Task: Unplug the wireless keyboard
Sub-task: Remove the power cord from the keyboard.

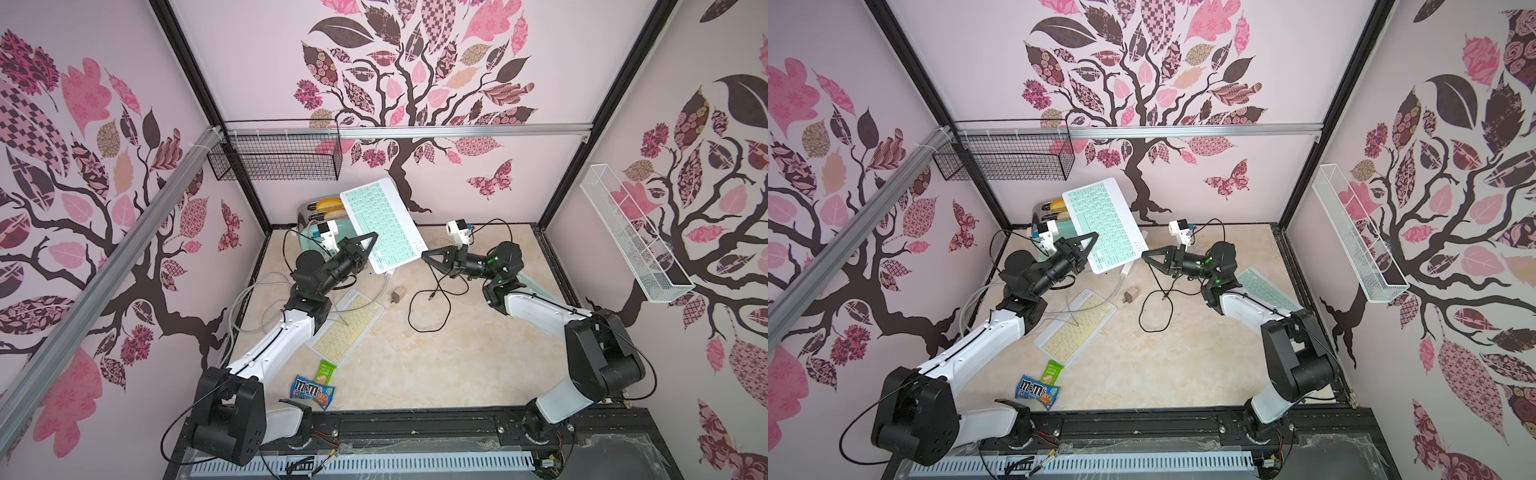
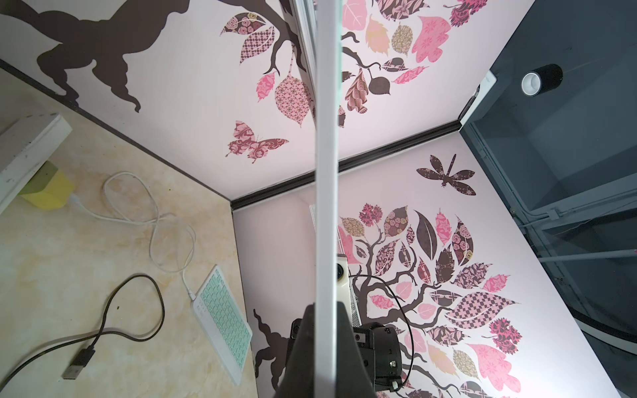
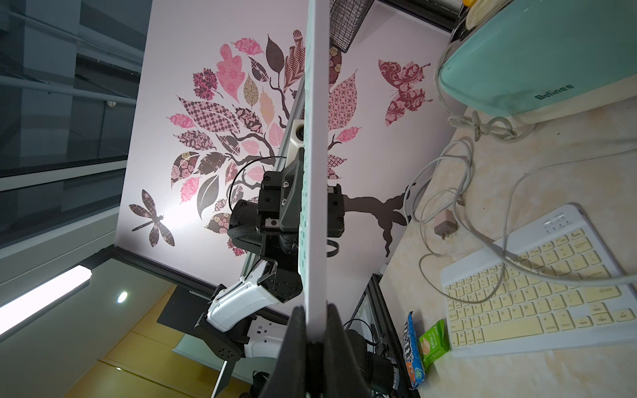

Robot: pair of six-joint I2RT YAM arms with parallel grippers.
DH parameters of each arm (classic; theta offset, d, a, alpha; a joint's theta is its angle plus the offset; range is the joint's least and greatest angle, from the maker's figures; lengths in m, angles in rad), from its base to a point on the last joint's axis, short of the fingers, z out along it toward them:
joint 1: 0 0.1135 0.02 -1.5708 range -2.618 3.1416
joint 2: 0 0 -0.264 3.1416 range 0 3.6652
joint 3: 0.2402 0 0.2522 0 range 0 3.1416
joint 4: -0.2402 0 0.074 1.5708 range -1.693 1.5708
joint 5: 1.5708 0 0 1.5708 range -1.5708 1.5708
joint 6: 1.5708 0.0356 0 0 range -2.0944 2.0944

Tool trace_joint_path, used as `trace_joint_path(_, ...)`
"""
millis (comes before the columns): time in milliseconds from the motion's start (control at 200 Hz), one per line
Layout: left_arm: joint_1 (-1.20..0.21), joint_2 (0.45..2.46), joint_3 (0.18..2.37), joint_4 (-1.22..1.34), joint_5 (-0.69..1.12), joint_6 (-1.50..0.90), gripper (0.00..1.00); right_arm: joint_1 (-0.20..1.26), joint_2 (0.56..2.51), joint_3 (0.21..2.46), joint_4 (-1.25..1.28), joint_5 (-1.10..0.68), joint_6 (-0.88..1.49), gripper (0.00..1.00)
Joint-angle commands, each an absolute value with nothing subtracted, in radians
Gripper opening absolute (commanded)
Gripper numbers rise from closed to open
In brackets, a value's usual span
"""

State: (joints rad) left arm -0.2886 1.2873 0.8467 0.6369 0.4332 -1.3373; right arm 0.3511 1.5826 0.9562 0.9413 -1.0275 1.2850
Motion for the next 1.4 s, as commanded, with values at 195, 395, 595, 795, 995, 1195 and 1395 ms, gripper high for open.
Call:
trace_joint_path(195, -0.234, 1.215, 0.840, 0.771, 0.017, -1.345, 0.00, 0.377, 1.643, 0.958, 1.023, -1.016, 1.335, 0.00)
trace_joint_path(395, -0.235, 1.205, 0.815, 0.791, -0.035, -1.329, 0.00, 0.389, 1.598, 0.939, 0.834, -1.037, 1.213, 0.00)
trace_joint_path(595, -0.248, 1.196, 0.795, 0.797, -0.069, -1.310, 0.00, 0.394, 1.625, 0.947, 0.865, -0.952, 1.306, 0.00)
trace_joint_path(795, -0.258, 1.200, 0.783, 0.809, -0.127, -1.289, 0.00, 0.471, 1.625, 1.023, 0.643, -0.889, 1.145, 0.00)
trace_joint_path(995, -0.259, 1.200, 0.772, 0.807, -0.196, -1.293, 0.00, 0.463, 1.611, 0.951, 0.702, -0.943, 1.152, 0.00)
trace_joint_path(1195, -0.261, 1.205, 0.783, 0.812, -0.202, -1.297, 0.00, 0.453, 1.698, 0.925, 1.069, -1.107, 1.371, 0.00)
trace_joint_path(1395, -0.259, 1.187, 0.772, 0.798, -0.215, -1.300, 0.00, 0.426, 1.716, 0.916, 1.195, -1.148, 1.465, 0.00)
